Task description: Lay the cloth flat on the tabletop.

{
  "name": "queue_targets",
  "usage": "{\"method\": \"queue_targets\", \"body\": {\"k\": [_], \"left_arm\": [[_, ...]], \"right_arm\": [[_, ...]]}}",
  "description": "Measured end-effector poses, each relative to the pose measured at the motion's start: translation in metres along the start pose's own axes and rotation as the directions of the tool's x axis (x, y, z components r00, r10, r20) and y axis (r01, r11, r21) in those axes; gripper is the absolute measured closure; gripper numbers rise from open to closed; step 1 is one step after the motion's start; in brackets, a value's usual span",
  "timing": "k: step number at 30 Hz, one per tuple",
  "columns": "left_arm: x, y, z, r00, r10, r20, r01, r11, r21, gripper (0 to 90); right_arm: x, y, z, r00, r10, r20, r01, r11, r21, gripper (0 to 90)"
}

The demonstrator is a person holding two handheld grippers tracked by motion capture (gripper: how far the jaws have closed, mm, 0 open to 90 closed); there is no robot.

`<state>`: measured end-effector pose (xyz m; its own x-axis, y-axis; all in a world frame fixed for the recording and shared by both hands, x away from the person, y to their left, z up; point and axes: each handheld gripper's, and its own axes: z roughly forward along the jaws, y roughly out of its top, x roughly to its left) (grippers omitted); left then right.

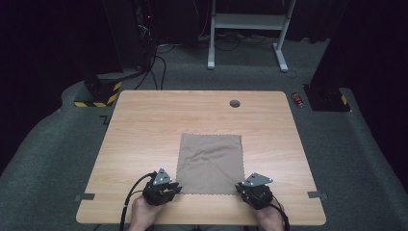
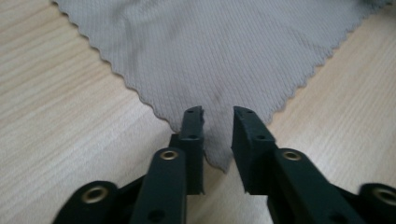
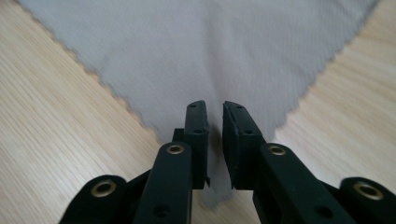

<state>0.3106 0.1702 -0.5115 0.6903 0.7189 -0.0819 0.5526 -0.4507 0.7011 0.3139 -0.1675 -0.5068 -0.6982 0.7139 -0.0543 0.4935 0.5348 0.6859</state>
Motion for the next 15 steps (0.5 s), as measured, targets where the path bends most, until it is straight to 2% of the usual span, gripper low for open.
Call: {"method": "queue_targets", "body": {"k": [5, 7, 10, 14, 15], "left_arm": [[-0.002, 0.007, 0.010, 0.9988, 0.037, -0.031, -0.036, 0.9993, 0.009, 69.3], [-0.003, 0.008, 0.013, 0.9990, 0.033, -0.029, -0.033, 0.9994, 0.009, 69.5], [-0.004, 0.008, 0.012, 0.9961, 0.066, -0.058, -0.065, 0.9976, 0.022, 74.7], [0.001, 0.007, 0.010, 0.9995, 0.021, -0.025, -0.020, 0.9994, 0.030, 88.4], [0.002, 0.007, 0.010, 0.9996, 0.020, -0.018, -0.019, 0.9992, 0.034, 90.0]], "right_arm": [[0.015, 0.015, 0.014, 0.9980, -0.022, -0.059, 0.021, 0.999, -0.026, 77.7], [0.020, 0.019, 0.022, 0.9964, -0.037, -0.076, 0.035, 0.999, -0.027, 77.1], [0.027, 0.022, 0.031, 0.9937, -0.061, -0.094, 0.060, 0.998, -0.019, 77.7], [0.033, 0.022, 0.032, 0.9919, -0.090, -0.091, 0.089, 0.996, -0.014, 86.1], [0.034, 0.022, 0.031, 0.9915, -0.095, -0.089, 0.094, 0.995, -0.014, 87.7]]}}
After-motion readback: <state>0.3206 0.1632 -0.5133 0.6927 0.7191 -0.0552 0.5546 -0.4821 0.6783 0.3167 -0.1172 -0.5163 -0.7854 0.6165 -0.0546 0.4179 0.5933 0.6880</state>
